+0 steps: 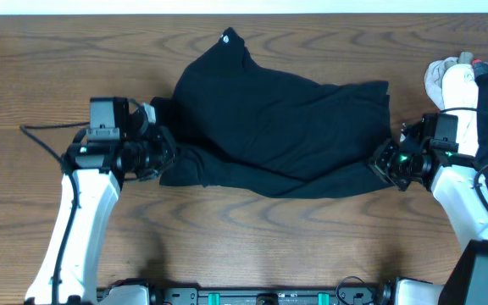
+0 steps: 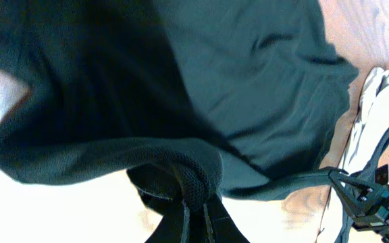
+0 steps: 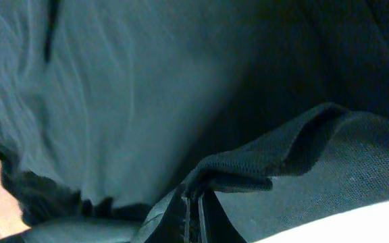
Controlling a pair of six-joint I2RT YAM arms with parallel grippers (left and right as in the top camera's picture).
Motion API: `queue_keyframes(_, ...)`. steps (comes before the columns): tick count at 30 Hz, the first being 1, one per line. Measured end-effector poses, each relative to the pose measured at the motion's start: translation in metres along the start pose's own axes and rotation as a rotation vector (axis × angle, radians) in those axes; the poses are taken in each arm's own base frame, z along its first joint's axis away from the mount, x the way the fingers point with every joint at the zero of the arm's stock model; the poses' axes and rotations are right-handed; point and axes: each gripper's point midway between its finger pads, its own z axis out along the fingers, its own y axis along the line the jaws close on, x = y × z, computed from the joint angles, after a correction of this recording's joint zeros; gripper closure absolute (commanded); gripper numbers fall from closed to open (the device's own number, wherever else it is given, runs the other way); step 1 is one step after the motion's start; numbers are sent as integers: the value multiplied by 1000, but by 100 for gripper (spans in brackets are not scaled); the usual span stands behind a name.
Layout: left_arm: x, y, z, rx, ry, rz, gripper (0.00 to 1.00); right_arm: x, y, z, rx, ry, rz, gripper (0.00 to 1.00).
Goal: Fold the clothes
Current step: 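Lift the bottom hem with both grippers and fold it up toward the collar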
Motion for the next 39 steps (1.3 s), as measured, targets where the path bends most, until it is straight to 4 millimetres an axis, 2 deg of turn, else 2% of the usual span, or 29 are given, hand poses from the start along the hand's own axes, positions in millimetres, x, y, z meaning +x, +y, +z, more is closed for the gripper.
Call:
queue_keyframes(5,-16,-4,8,3,-13,26,94,-13,9,3,-48,-39,39,99)
queue_keyframes(12,-29,6,26,-25,-18,41,94,-33,1,-3,-63,-94,119,99)
queue_keyframes(17,-44,3,33,-8,-60,94,94,-36,0,-4,-62,-108,132,98)
queue_keyframes(24,-57,10,37,-51,-105,143,94,-45,-2,-5,-47,-149,129,98)
queue_keyframes(37,-81,19,51,-89,-171,205,94,-58,-19,-3,36,-218,154,99)
queue_keyframes(38,-82,18,52,-90,-177,209,94,-59,-19,-3,40,-222,154,98)
queue_keyframes(39,-84,18,52,-88,-183,213,93,-59,-20,-3,43,-224,154,93)
